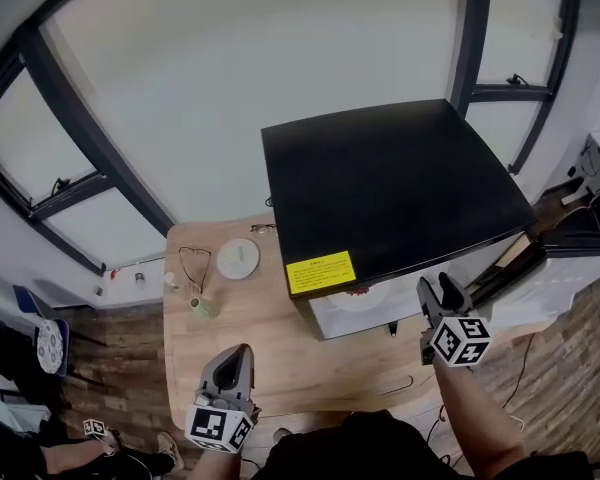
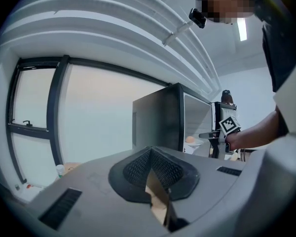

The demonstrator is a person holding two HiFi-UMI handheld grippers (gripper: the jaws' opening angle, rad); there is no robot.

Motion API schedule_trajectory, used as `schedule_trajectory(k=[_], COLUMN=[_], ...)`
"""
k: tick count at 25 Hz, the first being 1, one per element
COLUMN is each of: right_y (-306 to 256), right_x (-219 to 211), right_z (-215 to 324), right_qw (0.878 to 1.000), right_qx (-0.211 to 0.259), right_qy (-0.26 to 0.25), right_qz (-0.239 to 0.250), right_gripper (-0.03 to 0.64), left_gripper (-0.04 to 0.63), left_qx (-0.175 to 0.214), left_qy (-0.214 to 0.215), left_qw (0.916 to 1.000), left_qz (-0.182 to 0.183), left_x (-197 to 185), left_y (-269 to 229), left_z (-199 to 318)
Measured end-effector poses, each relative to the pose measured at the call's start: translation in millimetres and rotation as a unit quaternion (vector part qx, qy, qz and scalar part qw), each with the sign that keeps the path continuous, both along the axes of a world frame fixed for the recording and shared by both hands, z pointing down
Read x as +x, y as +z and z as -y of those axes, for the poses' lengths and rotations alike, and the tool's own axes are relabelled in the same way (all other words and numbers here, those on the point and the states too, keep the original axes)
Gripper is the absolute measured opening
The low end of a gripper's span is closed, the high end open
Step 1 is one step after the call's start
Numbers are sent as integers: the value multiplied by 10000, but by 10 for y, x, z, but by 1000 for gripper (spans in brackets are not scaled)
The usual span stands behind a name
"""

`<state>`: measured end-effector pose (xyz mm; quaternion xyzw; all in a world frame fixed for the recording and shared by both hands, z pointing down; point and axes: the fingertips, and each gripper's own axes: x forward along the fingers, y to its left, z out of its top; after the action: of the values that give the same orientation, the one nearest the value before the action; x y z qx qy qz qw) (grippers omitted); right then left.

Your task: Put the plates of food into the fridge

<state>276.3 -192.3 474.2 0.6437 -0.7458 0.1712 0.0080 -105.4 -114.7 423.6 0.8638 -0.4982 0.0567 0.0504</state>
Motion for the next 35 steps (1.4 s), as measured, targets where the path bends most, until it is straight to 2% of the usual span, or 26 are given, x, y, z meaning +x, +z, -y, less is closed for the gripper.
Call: schedule_trajectory(k=[3,6,9,12,16,19,22,24,27,32,35], right_y=[87,178,251,366,670,968,1258,1434,1736,2215,2418], right_x=[-328,-788,-1255,-1744,-2429,-2987,-3533,-3797,-4066,-4389,-4604], right_z=[-118,-289,-487,-727,-1093,-1375,-1691,-1898,-2146,-2451,-2635], right_qw=[9999,9988,9962,9929,9842,9690,9358,9196,9107,8901,8763], right_qx=[-125,-244,-379,-550,-987,-1451,-1958,-2211,-2537,-3160,-3414], right_qy=[-100,-349,-546,-821,-1159,-1490,-1903,-2039,-1959,-1484,-1488], right_qz=[48,244,563,666,906,1337,2232,2529,2604,2931,3056], right_gripper=[235,233,217,188,155,149,144,144,144,144,144], left_gripper=[3,5,5,5,5,5,5,5,5,5,5], left_qx=[-23,-149,-155,-102,-94,-149,-267,-326,-403,-495,-529], left_qy=[-489,-1006,-1116,-1107,-1123,-1188,-1214,-1157,-1074,-1119,-1131], left_qw=[9987,9947,9936,9938,9936,9928,9922,9927,9934,9924,9919], left_qz=[-161,-151,-103,-73,-30,-46,-75,-42,77,159,219], left_x=[-504,-1010,-1366,-1667,-2105,-2450,-2719,-2841,-3020,-3270,-3363], left_y=[38,160,199,183,211,293,423,489,554,596,639], left_z=[-116,-233,-375,-526,-723,-850,-985,-1081,-1206,-1375,-1461])
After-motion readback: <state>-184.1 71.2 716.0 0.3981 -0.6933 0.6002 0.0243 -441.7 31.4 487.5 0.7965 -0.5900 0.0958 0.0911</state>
